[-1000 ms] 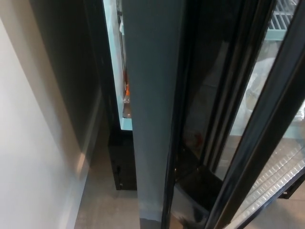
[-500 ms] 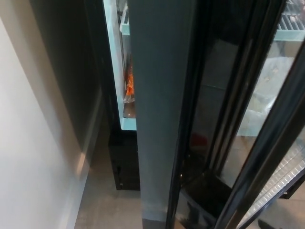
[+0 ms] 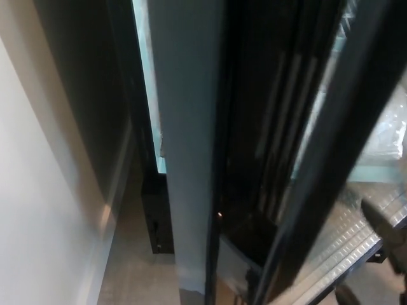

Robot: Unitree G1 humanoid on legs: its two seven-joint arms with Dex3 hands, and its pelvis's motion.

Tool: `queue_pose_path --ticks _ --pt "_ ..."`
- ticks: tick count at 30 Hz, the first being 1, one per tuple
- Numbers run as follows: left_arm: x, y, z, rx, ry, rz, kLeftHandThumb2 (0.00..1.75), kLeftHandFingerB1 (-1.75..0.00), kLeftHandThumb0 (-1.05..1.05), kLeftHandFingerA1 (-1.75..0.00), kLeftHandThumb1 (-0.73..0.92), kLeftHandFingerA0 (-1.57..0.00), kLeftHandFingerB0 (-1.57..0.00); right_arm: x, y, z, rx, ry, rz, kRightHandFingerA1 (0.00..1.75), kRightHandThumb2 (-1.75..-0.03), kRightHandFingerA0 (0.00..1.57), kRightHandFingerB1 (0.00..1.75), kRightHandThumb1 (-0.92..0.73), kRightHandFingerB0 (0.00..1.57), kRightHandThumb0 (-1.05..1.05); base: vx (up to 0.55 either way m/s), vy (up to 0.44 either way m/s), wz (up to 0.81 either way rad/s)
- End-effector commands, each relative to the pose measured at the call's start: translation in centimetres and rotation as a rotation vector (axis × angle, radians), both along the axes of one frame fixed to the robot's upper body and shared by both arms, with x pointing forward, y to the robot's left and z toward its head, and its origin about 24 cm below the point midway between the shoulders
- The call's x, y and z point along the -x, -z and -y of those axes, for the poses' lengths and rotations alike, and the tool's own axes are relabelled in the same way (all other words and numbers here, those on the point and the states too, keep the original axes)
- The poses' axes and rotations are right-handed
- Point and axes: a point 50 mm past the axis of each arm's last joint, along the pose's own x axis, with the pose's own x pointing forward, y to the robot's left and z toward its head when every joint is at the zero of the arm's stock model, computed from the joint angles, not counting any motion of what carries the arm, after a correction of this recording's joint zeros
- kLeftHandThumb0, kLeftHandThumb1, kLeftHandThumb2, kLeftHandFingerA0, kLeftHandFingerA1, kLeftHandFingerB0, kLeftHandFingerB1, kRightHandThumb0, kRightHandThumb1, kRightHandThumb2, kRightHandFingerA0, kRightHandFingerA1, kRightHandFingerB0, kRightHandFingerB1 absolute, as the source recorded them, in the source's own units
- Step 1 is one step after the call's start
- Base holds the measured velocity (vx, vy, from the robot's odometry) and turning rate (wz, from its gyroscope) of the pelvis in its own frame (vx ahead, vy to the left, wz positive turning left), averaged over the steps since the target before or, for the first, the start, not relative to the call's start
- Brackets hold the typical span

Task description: The robot stands in front of a refrigerator with an opened door and closes the door by swing its right hand at the door

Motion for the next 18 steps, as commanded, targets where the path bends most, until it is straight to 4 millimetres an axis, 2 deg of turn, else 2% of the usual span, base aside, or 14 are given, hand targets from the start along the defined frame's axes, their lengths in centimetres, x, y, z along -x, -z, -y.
queue_pose_path --ticks 1,2,3,4,5,6,7,10,11,13,14,15,17,18 --pt "-2.2 -0.9 0.1 -0.044 0.104 0.112 0.62 -0.38 -0.51 -0.41 0.74 -0.55 -0.5 3.7 -17.1 -2.9 -0.116 -0.025 1.176 0.33 -0.6 0.26 0.32 -0.6 0.38 -0.84 0.0 0.0 0.0" --pt "-2.3 -0.9 0.1 -0.042 0.104 0.114 0.62 -0.38 -0.51 -0.41 0.74 -0.55 -0.5 3.5 -17.2 -3.1 -0.138 -0.048 1.177 0.33 -0.6 0.26 0.32 -0.6 0.38 -0.84 0.0 0.0 0.0" --pt "-2.9 -1.0 0.2 -0.037 0.102 0.126 0.62 -0.38 -0.5 -0.4 0.74 -0.52 -0.5 1.3 -18.2 -4.7 -0.14 -0.034 1.169 0.51 -0.91 0.13 0.52 -0.45 0.32 -0.79 0.0 0.0 0.0" --pt "-3.0 -1.0 0.2 -0.036 0.102 0.129 0.62 -0.38 -0.5 -0.4 0.74 -0.52 -0.5 0.7 -18.5 -5.2 -0.137 -0.028 1.168 0.51 -0.91 0.13 0.52 -0.45 0.32 -0.79 0.0 0.0 0.0" --pt "-3.1 -1.1 0.2 -0.031 0.096 0.137 0.62 -0.39 -0.48 -0.41 0.74 -0.52 -0.5 -1.3 -17.6 -6.2 0.005 0.025 1.049 0.26 -0.65 0.14 0.28 -0.84 0.22 -0.59 0.0 0.0 0.0" --pt "-3.1 -1.2 0.2 -0.027 0.092 0.141 0.62 -0.39 -0.48 -0.41 0.74 -0.52 -0.5 -2.6 -16.5 -6.6 0.112 0.06 0.962 0.26 -0.65 0.14 0.28 -0.84 0.22 -0.59 0.0 0.0 0.0" --pt "-3.2 -1.3 0.1 -0.028 0.097 0.149 0.63 -0.39 -0.49 -0.41 0.75 -0.51 -0.5 -4.9 -15.2 -6.9 0.174 0.008 0.821 0.49 -1.11 0.0 0.46 -0.6 0.0 -0.32 0.0 0.0 0.0" --pt "-2.6 -1.2 0.2 -0.02 0.098 0.15 0.63 -0.39 -0.49 -0.41 0.75 -0.52 -0.49 -10.9 -12.4 -7.3 0.246 -0.122 0.504 0.49 -1.11 0.0 0.46 -0.6 0.0 -0.32 0.0 0.0 0.0" --pt "-2.2 -1.2 0.1 -0.02 0.091 0.143 0.63 -0.39 -0.49 -0.41 0.75 -0.52 -0.49 -11.9 -11.8 -7.6 0.266 -0.134 0.453 0.2 -0.69 0.11 0.27 -0.87 0.16 -0.58 0.0 0.0 0.0" --pt "-1.9 -1.1 0.1 -0.021 0.086 0.138 0.63 -0.39 -0.49 -0.41 0.75 -0.52 -0.49 -12.3 -11.5 -7.7 0.277 -0.14 0.429 0.2 -0.69 0.11 0.27 -0.87 0.16 -0.58 0.0 0.0 0.0" --pt "-1.6 -1.0 0.0 -0.023 0.077 0.132 0.62 -0.39 -0.48 -0.4 0.74 -0.51 -0.5 -14.1 -10.5 -8.0 0.315 -0.148 0.35 0.49 -1.11 0.0 0.46 -0.62 0.0 -0.31 0.0 0.0 0.0" --pt "-1.7 -1.0 0.0 -0.031 0.076 0.127 0.63 -0.38 -0.5 -0.39 0.75 -0.5 -0.49 -16.9 -9.0 -7.9 0.364 -0.135 0.22 0.48 -1.11 0.0 0.46 -0.61 0.0 -0.31 0.0 0.0 0.0" --pt "-1.7 -1.0 0.0 -0.04 0.081 0.124 0.63 -0.38 -0.5 -0.39 0.75 -0.5 -0.49 -18.5 -8.0 -7.6 0.39 -0.117 0.131 0.48 -1.11 0.0 0.46 -0.61 0.0 -0.31 0.0 0.0 0.0" --pt "-1.7 -1.0 -0.1 -0.041 0.081 0.126 0.62 -0.38 -0.49 -0.41 0.74 -0.51 -0.49 -19.6 -6.7 -7.0 0.429 -0.096 0.037 0.28 -0.65 0.15 0.29 -0.82 0.2 -0.53 0.0 0.0 0.0"
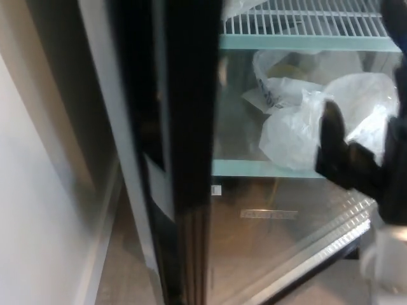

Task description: The robot stands in front of a refrigerator with an opened door and closes the door by swing its right hand at the door

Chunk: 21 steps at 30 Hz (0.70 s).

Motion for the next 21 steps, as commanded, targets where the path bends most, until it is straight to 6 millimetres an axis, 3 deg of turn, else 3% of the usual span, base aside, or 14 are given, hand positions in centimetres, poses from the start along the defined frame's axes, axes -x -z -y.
queue_pose_path --ticks 1,5,6,11,12,21 --pt "0.3 -0.5 -0.7 -0.048 0.035 0.047 0.62 -0.38 -0.49 -0.39 0.74 -0.5 -0.49 -11.8 6.2 -1.3 0.505 0.174 -0.605 0.48 -1.11 0.0 0.46 -0.63 0.0 -0.3 0.0 0.0 0.0" --pt "0.2 -0.5 -0.7 -0.036 0.01 0.046 0.62 -0.38 -0.5 -0.39 0.74 -0.49 -0.49 -12.9 7.7 -0.3 0.6 0.214 -0.699 0.48 -1.1 0.0 0.46 -0.62 0.0 -0.3 0.0 0.0 0.0" --pt "0.4 -0.5 -0.8 -0.041 0.013 0.045 0.62 -0.39 -0.49 -0.4 0.74 -0.51 -0.5 -12.8 8.2 -0.3 0.621 0.215 -0.703 0.29 -0.63 0.17 0.28 -0.77 0.19 -0.49 0.0 0.0 0.0" --pt "1.3 -0.1 -0.8 -0.054 0.022 0.015 0.63 -0.38 -0.51 -0.39 0.75 -0.49 -0.49 -11.2 11.9 0.3 0.79 0.198 -0.729 0.28 -0.64 0.18 0.29 -0.77 0.22 -0.53 0.0 0.0 0.0" --pt "1.6 0.0 -0.7 -0.051 0.023 0.006 0.62 -0.38 -0.48 -0.4 0.74 -0.5 -0.49 -10.9 12.5 0.3 0.835 0.198 -0.724 0.5 -1.07 0.06 0.49 -0.56 0.06 -0.28 0.0 0.0 0.0" --pt "1.6 0.0 -0.6 -0.033 -0.009 0.004 0.62 -0.38 -0.49 -0.4 0.74 -0.49 -0.49 -11.7 13.2 0.6 0.947 0.237 -0.744 0.5 -1.06 0.07 0.49 -0.57 0.07 -0.27 0.0 0.0 0.0"
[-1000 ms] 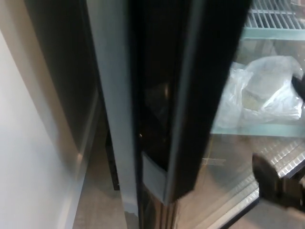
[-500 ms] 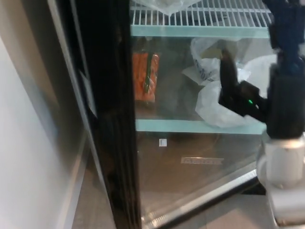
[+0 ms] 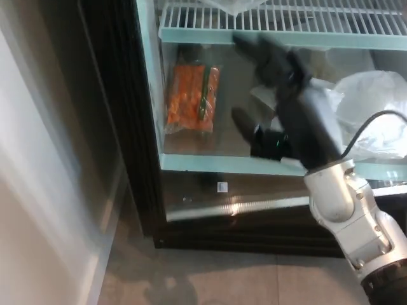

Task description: The robot stands in front of a refrigerator with an opened door and closes the door by swing its right hand at the door

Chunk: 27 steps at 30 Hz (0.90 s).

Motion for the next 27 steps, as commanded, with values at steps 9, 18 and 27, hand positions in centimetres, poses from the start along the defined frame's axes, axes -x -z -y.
queue_pose_path --ticks 9,18,27 --pt "0.7 -0.3 -0.9 -0.05 0.021 0.023 0.62 -0.38 -0.48 -0.4 0.74 -0.53 -0.49 -0.1 8.8 4.7 0.543 0.132 -0.291 0.31 -0.63 0.25 0.31 -0.74 0.27 -0.48 0.0 0.0 0.0" --pt "0.5 -0.3 -0.7 -0.028 0.002 0.033 0.62 -0.38 -0.47 -0.41 0.73 -0.56 -0.49 5.3 14.2 6.7 0.578 0.067 -0.47 0.32 -0.62 0.29 0.32 -0.72 0.31 -0.46 0.0 0.0 0.0" --pt "-0.9 -0.7 -1.2 -0.033 -0.011 0.064 0.62 -0.38 -0.46 -0.4 0.73 -0.57 -0.5 15.2 20.7 12.0 0.353 0.239 -0.836 0.34 -0.62 0.32 0.32 -0.74 0.34 -0.46 0.0 0.0 0.0"
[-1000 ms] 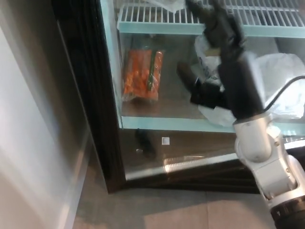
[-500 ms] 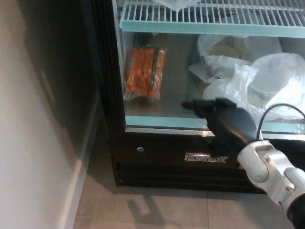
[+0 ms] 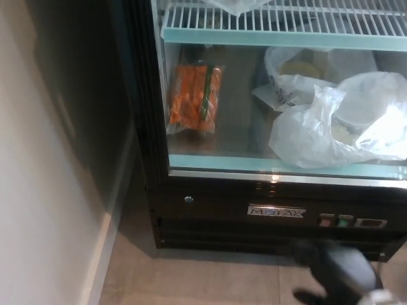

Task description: The robot stands in front of a refrigerator with an opened door and closes the door by swing its right hand at the door

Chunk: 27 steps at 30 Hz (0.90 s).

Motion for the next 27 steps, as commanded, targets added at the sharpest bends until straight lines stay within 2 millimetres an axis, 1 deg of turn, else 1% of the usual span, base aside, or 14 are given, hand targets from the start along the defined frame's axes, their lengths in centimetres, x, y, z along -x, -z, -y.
queue_pose_path --ticks 1,2,3,4,5,8,11,13,14,19,20,21,22,27 --pt "-0.6 -0.5 -0.7 -0.003 -0.001 0.029 0.62 -0.38 -0.46 -0.4 0.73 -0.57 -0.5 5.3 2.5 3.3 -0.079 0.19 -0.128 0.34 -0.62 0.32 0.32 -0.74 0.34 -0.46 0.0 0.0 0.0" --pt "-0.9 -0.6 -0.8 -0.002 -0.002 0.036 0.62 -0.38 -0.46 -0.42 0.72 -0.6 -0.5 8.0 3.7 4.2 -0.095 0.271 -0.193 0.32 -0.62 0.33 0.33 -0.72 0.38 -0.46 0.0 0.0 0.0" --pt "-1.0 -0.6 -0.7 -0.001 -0.001 0.035 0.62 -0.38 -0.46 -0.4 0.73 -0.57 -0.49 9.6 4.3 4.7 -0.119 0.333 -0.235 0.33 -0.61 0.32 0.32 -0.74 0.38 -0.48 0.0 0.0 0.0" --pt "-1.0 -0.6 -0.7 -0.002 0.002 0.032 0.62 -0.38 -0.46 -0.4 0.73 -0.57 -0.49 10.3 4.5 4.8 -0.132 0.36 -0.252 0.33 -0.61 0.32 0.32 -0.74 0.38 -0.48 0.0 0.0 0.0" --pt "-1.0 -0.6 -0.6 -0.001 0.006 0.033 0.62 -0.38 -0.47 -0.41 0.73 -0.57 -0.5 11.3 4.7 5.1 -0.142 0.392 -0.273 0.47 -0.87 0.26 0.48 -0.55 0.32 -0.52 0.0 0.0 0.0" --pt "-1.0 -0.7 -0.6 -0.005 0.014 0.043 0.62 -0.38 -0.47 -0.41 0.73 -0.57 -0.5 12.6 5.1 5.3 -0.14 0.413 -0.3 0.47 -0.88 0.25 0.49 -0.55 0.34 -0.51 0.0 0.0 0.0" --pt "-1.1 -0.7 -0.7 -0.007 0.006 0.044 0.62 -0.38 -0.46 -0.41 0.73 -0.58 -0.5 12.6 5.3 5.5 -0.124 0.402 -0.344 0.47 -0.89 0.27 0.51 -0.56 0.37 -0.5 0.0 0.0 0.0" --pt "-1.1 -0.6 -0.6 -0.004 -0.003 0.042 0.62 -0.38 -0.47 -0.41 0.73 -0.58 -0.5 12.5 5.3 5.8 -0.113 0.403 -0.366 0.47 -0.9 0.24 0.52 -0.54 0.37 -0.47 0.0 0.0 0.0" --pt "-0.9 -0.6 -0.7 -0.008 0.0 0.045 0.62 -0.38 -0.47 -0.41 0.73 -0.59 -0.5 12.5 5.4 5.9 -0.096 0.396 -0.381 0.32 -0.61 0.33 0.32 -0.74 0.4 -0.47 0.0 0.0 0.0" --pt "-0.4 -0.8 -0.9 -0.009 0.0 0.048 0.62 -0.38 -0.46 -0.42 0.74 -0.57 -0.49 12.5 5.6 5.8 -0.078 0.382 -0.395 0.33 -0.61 0.34 0.34 -0.73 0.42 -0.45 0.0 0.0 0.0" --pt "-0.3 -0.7 -0.9 -0.007 -0.005 0.046 0.62 -0.38 -0.45 -0.42 0.73 -0.59 -0.5 12.5 5.6 5.8 -0.07 0.373 -0.399 0.47 -0.91 0.26 0.51 -0.58 0.37 -0.51 0.0 0.0 0.0" --pt "-0.3 -0.7 -0.9 -0.005 -0.01 0.043 0.62 -0.38 -0.45 -0.42 0.73 -0.59 -0.5 12.5 5.6 5.8 -0.061 0.362 -0.404 0.47 -0.91 0.26 0.51 -0.58 0.37 -0.51 0.0 0.0 0.0" --pt "-0.2 -0.6 -0.9 -0.006 -0.01 0.039 0.62 -0.38 -0.46 -0.41 0.73 -0.59 -0.5 12.5 5.6 5.7 -0.055 0.351 -0.405 0.47 -0.89 0.29 0.5 -0.59 0.38 -0.52 0.0 0.0 0.0" --pt "0.0 -0.6 -0.9 -0.007 -0.008 0.033 0.62 -0.38 -0.46 -0.41 0.73 -0.57 -0.5 12.7 5.8 5.5 -0.044 0.324 -0.423 0.48 -0.91 0.28 0.51 -0.59 0.38 -0.52 0.0 0.0 0.0"
